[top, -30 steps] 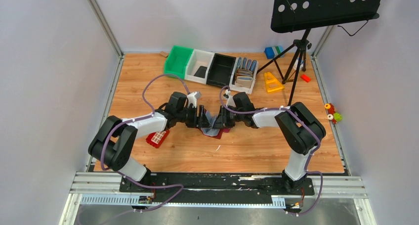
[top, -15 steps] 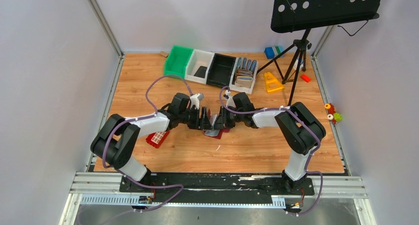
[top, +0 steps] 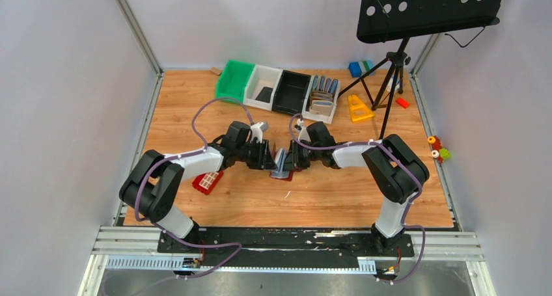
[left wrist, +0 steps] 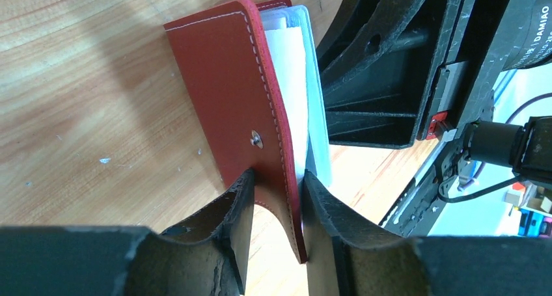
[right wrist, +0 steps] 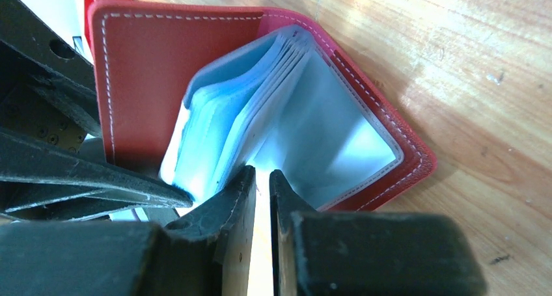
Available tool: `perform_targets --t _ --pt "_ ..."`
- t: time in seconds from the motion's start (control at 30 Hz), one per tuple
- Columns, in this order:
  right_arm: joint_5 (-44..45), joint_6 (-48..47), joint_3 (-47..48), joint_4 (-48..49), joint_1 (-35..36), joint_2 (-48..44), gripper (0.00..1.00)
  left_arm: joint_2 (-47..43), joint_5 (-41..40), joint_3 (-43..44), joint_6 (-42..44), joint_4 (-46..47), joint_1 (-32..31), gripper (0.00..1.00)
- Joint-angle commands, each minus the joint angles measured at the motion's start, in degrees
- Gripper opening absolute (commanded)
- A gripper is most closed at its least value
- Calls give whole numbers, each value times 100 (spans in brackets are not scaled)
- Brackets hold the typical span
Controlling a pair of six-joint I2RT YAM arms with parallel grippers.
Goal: Take the credit cards out of the card holder
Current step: Remove the credit card from the card holder.
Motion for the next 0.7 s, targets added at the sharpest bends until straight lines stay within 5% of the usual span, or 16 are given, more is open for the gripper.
perform_targets --t 0.0,0.4,0.67 --pt "10 -50 164 40 24 -35 15 32 -51 182 104 -20 -13 37" --pt "59 -141 300 -114 25 -22 18 -17 400 -24 -16 238 364 22" --pt "44 -271 268 -156 -26 -70 25 7 739 -190 -128 572 537 22"
